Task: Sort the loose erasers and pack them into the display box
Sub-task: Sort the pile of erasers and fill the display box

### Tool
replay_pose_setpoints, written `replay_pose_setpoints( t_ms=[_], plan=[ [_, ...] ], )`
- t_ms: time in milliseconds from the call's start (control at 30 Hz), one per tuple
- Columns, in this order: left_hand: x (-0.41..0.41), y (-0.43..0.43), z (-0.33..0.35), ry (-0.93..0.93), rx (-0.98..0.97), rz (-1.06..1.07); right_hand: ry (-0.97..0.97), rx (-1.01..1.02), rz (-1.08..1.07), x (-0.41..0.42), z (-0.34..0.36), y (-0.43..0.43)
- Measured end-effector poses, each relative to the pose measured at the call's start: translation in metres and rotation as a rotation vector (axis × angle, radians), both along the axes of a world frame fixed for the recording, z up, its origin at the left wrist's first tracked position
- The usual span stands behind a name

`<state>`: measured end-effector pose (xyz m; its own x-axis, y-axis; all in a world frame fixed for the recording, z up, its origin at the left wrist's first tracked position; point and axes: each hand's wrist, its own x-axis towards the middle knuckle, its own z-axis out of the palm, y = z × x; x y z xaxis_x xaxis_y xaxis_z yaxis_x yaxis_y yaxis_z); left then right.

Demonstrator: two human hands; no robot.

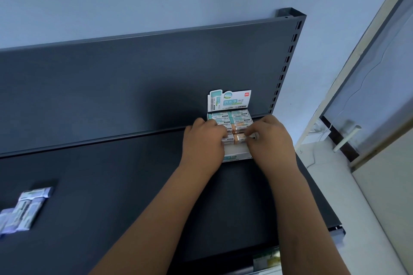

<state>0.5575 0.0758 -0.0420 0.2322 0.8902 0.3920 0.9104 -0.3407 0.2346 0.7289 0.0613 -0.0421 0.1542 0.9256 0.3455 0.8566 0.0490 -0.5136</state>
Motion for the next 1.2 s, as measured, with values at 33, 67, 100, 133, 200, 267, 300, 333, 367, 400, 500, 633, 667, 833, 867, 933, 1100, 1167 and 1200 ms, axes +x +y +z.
replay_pose_setpoints(
  t_ms=[33,67,100,133,200,267,300,333,367,400,500,633,667,833,867,933,1100,1167,1200],
  plan=[
    [0.0,0.001,0.0,0.014,0.003,-0.004,0.0,-0.004,-0.006,-0.001,-0.001,0.001],
    [0.0,0.002,0.0,0.034,0.0,-0.008,-0.004,-0.007,-0.007,-0.002,-0.001,0.002],
    [0.0,0.003,0.001,0.048,-0.011,-0.013,-0.009,-0.01,-0.003,-0.002,-0.001,0.003],
    [0.001,0.004,0.003,0.053,-0.031,-0.018,-0.014,-0.014,0.003,-0.003,0.0,0.004],
    [0.001,0.005,0.006,0.051,-0.065,-0.027,-0.032,-0.022,0.004,-0.004,0.001,0.006],
    [0.002,0.005,0.008,0.058,-0.084,-0.03,-0.05,-0.029,0.007,-0.004,0.001,0.007],
    [0.002,0.004,0.008,0.062,-0.088,-0.028,-0.054,-0.034,0.011,-0.004,0.0,0.006],
    [0.002,0.003,0.007,0.06,-0.086,-0.024,-0.051,-0.039,0.014,-0.004,-0.001,0.006],
    [0.003,0.003,0.006,0.055,-0.083,-0.019,-0.042,-0.045,0.012,-0.005,-0.002,0.005],
    [0.003,0.003,0.004,0.046,-0.08,-0.015,-0.027,-0.05,0.003,-0.005,-0.003,0.004],
    [0.001,0.003,-0.002,0.022,-0.067,-0.009,-0.001,-0.055,-0.025,-0.007,-0.004,0.003],
    [0.0,0.0,0.001,-0.038,-0.088,-0.016,-0.007,-0.061,-0.043,-0.008,-0.003,0.001],
    [-0.001,-0.001,0.003,-0.058,-0.103,-0.018,-0.007,-0.06,-0.042,-0.008,-0.002,0.0],
    [-0.016,-0.008,0.011,-0.306,-0.11,-0.002,-0.004,-0.04,-0.032,-0.006,0.009,-0.013],
    [-0.02,-0.013,0.013,-0.342,-0.123,-0.008,0.027,-0.022,-0.032,-0.005,0.012,-0.016],
    [-0.027,-0.023,0.02,-0.378,-0.167,-0.016,0.102,-0.002,-0.014,-0.008,0.02,-0.02],
    [-0.06,-0.035,0.023,-0.189,-0.22,0.07,0.15,-0.091,0.046,-0.039,0.038,-0.025],
    [-0.079,-0.038,0.022,-0.14,-0.241,0.098,0.149,-0.108,0.084,-0.057,0.04,-0.027],
    [-0.089,-0.039,0.022,-0.134,-0.24,0.108,0.136,-0.115,0.102,-0.067,0.039,-0.027]
  ],
)
